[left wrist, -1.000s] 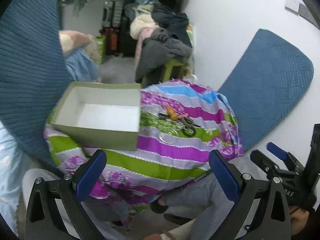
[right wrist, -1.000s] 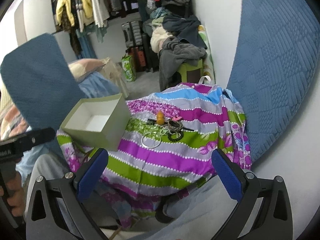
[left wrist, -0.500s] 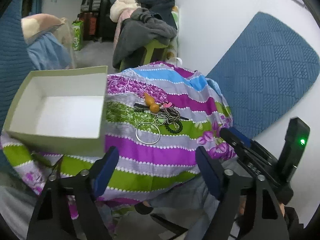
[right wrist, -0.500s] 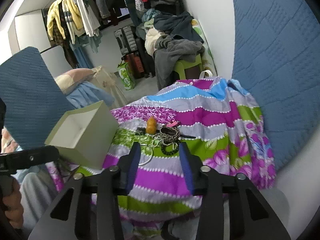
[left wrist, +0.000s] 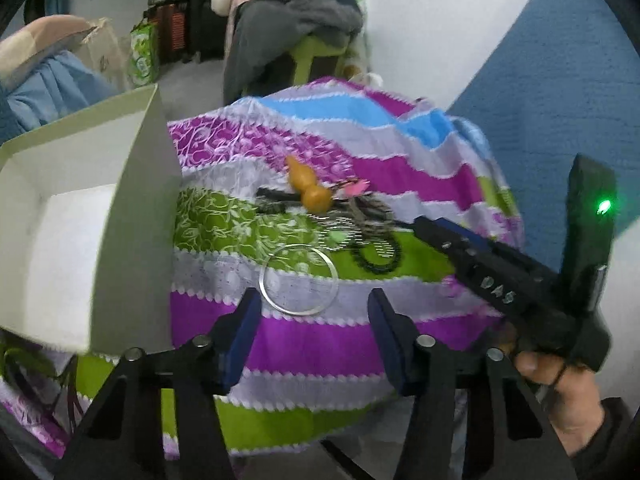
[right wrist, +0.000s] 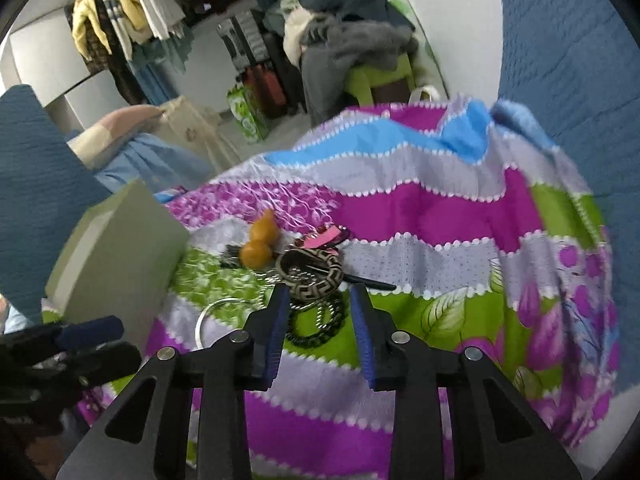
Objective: Organize jewelry
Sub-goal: 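Grasp the black-and-white patterned bangle with the right tool while the left tool grasps the silver hoop ring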
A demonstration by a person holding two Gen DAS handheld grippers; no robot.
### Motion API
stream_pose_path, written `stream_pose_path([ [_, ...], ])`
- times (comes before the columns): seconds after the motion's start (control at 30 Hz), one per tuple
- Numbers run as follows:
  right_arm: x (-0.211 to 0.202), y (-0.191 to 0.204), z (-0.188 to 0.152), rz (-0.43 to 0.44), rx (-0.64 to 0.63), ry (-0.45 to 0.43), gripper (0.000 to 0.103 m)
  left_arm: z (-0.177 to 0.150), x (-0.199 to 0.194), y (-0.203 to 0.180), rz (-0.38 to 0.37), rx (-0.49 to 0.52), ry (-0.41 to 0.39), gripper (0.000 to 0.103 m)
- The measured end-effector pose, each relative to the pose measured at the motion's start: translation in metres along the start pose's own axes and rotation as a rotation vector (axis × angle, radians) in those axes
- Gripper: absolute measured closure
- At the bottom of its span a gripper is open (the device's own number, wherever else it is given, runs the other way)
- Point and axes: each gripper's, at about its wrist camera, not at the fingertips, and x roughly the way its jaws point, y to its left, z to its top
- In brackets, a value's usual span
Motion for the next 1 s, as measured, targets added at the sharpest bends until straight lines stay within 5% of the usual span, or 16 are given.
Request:
stream_pose_path([
  [0.63,0.061,-0.009,0.012,0.040,-0.038,0.158,0.085,0.018,0.072,0.024,0.104,-0.020,0.060,0.077],
  [0.77,0.060,-0.006,0.012,0.042,-0.059,0.152,0.096,0.018,0.075,0.021,0.121,0.011,0.051,0.077],
  [1.0,0.053,-0.009,0.014,0.017,-0.066,0.125,0.097,0.019,0.082,0.015,0.126,0.068,0.052,0.077],
])
